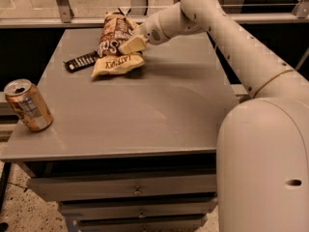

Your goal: Move brown chip bag near rxbar chocolate

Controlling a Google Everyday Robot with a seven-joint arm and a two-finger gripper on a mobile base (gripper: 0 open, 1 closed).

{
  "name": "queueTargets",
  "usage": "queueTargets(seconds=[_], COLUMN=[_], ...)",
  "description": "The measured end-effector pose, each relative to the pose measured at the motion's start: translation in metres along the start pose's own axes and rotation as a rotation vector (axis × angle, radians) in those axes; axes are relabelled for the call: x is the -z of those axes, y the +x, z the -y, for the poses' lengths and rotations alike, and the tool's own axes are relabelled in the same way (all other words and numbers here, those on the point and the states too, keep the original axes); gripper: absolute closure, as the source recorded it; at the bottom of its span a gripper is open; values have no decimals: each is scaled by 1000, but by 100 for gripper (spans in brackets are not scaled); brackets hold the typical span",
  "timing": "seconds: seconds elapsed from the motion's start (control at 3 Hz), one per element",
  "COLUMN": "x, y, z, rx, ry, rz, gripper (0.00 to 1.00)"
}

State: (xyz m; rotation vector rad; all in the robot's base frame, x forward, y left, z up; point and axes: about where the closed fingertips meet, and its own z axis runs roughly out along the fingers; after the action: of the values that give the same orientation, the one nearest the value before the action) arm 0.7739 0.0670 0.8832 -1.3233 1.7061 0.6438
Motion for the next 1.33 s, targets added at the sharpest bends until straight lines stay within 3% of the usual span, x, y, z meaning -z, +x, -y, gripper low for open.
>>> queueTargets(seconds=[0.33, 0.67, 1.0, 1.33], x=[-14, -20, -20, 5], y=[-2, -3, -3, -5], z=[-8, -12, -13, -6], rx=[-1, -1, 0, 15], ry=[-41, -64, -65, -41], rz=[2, 6, 7, 25], gripper=[15, 0, 0, 0])
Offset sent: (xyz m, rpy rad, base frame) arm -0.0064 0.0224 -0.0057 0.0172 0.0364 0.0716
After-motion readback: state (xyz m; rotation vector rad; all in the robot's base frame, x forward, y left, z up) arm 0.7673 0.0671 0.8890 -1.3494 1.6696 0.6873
